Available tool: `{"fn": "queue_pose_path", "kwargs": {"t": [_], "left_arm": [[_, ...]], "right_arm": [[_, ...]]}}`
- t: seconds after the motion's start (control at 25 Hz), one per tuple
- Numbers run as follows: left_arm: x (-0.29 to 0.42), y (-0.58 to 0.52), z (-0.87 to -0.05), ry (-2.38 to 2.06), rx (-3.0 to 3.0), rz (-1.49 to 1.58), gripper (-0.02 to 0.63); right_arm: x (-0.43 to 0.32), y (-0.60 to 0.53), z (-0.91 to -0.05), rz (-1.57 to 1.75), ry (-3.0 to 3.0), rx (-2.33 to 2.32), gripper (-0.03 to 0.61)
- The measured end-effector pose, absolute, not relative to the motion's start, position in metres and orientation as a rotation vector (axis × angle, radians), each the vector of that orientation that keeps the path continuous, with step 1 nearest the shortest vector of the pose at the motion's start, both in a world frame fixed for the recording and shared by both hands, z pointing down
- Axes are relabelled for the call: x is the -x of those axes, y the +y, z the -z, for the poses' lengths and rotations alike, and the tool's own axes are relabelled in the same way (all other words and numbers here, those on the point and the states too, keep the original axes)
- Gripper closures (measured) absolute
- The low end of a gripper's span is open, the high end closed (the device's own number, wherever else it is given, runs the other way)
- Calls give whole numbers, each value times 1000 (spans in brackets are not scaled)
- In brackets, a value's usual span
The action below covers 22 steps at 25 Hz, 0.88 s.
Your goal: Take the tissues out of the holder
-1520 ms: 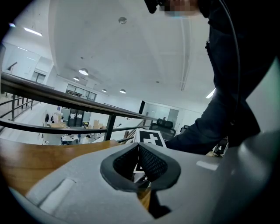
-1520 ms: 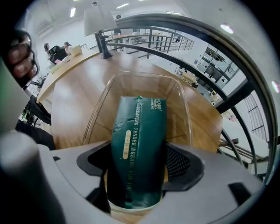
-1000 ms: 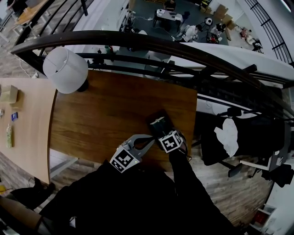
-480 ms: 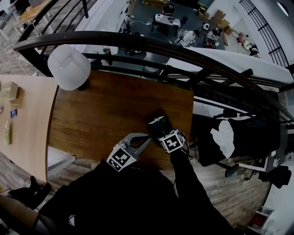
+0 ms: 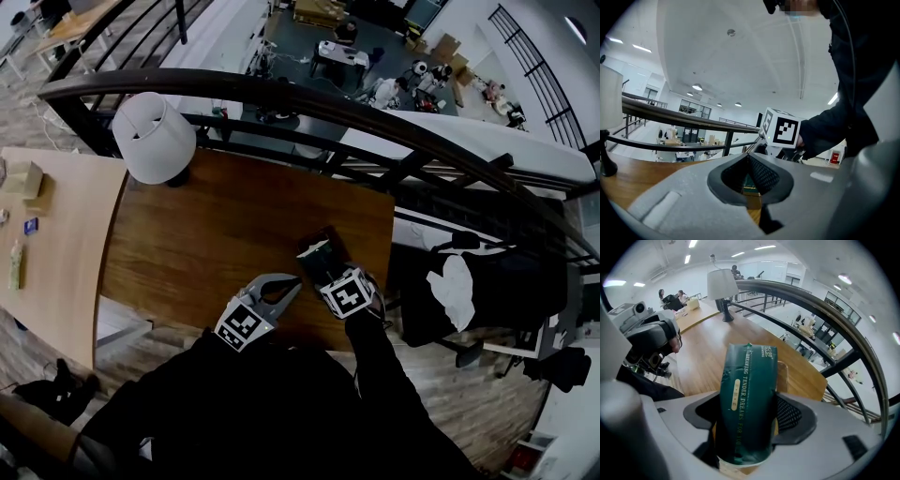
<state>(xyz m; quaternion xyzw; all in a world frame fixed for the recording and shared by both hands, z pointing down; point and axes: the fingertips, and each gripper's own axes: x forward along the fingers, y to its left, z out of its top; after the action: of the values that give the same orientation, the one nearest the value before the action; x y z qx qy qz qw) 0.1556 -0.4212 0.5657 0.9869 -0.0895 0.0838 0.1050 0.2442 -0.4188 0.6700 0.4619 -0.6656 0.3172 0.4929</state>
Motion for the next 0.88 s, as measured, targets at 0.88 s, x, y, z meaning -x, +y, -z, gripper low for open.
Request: {"fn": "queue_pose_path", "kwargs": {"t": [0.88], "left_arm": [[-72, -476, -593, -635, -2796, -282, 603]], "right_arm": [[-134, -453, -684, -573, -1713, -778, 227]]}}
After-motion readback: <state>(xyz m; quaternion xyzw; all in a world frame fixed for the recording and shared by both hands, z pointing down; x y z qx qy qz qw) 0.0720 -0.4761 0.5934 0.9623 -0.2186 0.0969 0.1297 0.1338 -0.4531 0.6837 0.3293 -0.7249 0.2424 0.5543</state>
